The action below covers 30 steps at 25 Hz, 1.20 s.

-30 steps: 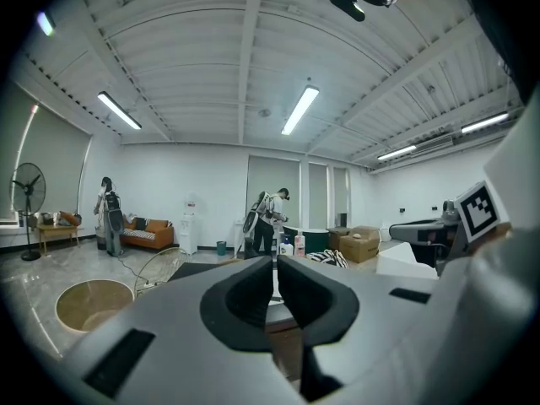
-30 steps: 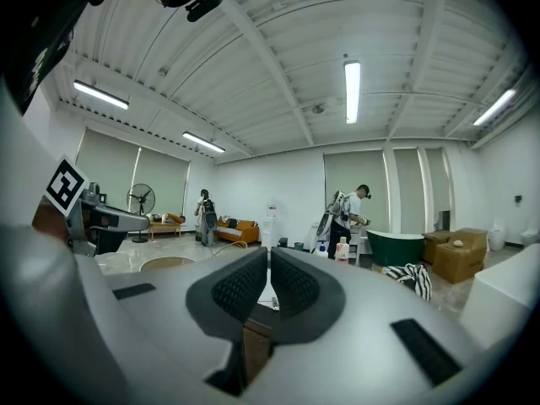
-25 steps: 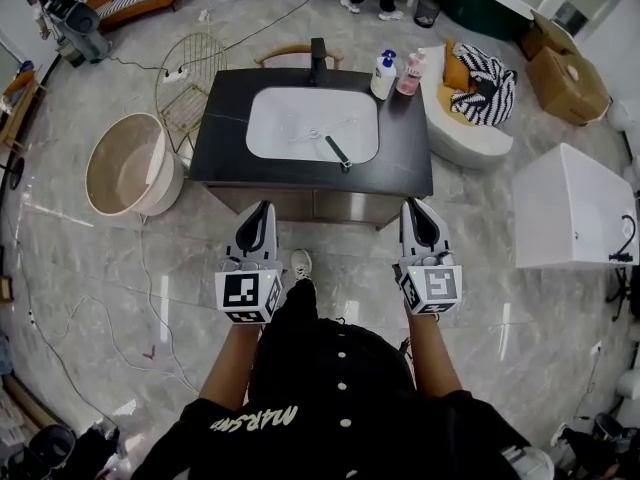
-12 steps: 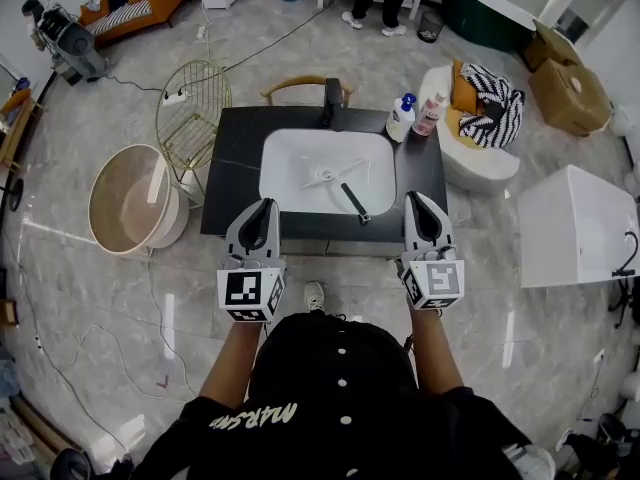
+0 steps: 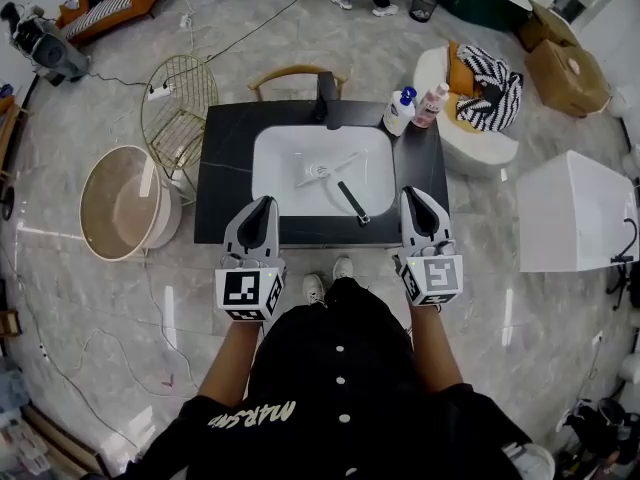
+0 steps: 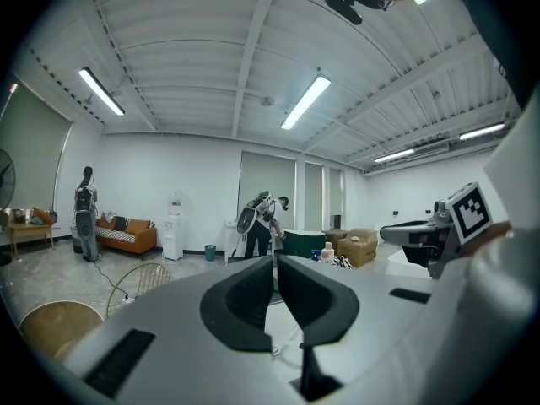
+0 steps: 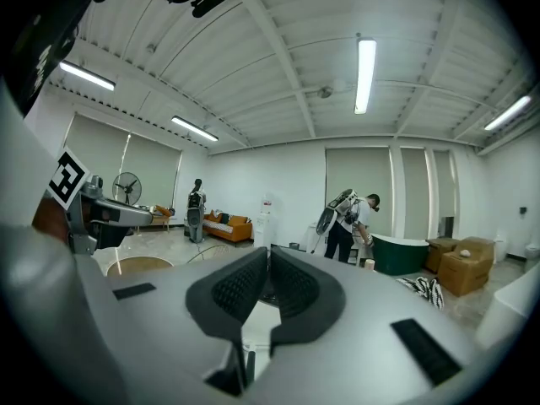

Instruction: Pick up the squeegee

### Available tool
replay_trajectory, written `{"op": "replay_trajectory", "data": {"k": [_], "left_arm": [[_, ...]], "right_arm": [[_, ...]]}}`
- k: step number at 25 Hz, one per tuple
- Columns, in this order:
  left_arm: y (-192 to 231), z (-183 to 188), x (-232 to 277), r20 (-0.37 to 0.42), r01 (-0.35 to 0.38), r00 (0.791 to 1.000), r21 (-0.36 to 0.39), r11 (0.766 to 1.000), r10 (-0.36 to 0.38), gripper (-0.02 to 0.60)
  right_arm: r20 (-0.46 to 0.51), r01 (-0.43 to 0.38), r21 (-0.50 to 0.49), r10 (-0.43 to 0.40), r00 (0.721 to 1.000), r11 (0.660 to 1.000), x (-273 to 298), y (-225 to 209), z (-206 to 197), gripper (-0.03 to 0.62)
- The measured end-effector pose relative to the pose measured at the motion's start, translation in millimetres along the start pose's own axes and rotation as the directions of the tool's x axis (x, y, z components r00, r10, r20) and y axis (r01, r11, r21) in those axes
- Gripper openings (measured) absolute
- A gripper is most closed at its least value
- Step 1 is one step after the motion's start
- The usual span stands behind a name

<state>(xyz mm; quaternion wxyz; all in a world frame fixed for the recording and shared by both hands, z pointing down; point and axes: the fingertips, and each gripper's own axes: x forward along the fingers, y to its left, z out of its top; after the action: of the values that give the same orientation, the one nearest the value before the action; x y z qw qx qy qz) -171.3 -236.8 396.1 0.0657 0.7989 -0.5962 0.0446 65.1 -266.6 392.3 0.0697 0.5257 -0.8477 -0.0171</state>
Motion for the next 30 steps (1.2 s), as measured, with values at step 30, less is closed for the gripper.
{"op": "replay_trajectory", "data": {"k": [30], "left_arm": [[-31.0,-84.1,73.2,-0.242,-0.027,0.970,-0.075,0.997,0.008,0.022]], "right_arm": [[-0.482,-0.365,0.143,0.387,0.786,0.920,152.5,15.5,-203.1,0.074]]}}
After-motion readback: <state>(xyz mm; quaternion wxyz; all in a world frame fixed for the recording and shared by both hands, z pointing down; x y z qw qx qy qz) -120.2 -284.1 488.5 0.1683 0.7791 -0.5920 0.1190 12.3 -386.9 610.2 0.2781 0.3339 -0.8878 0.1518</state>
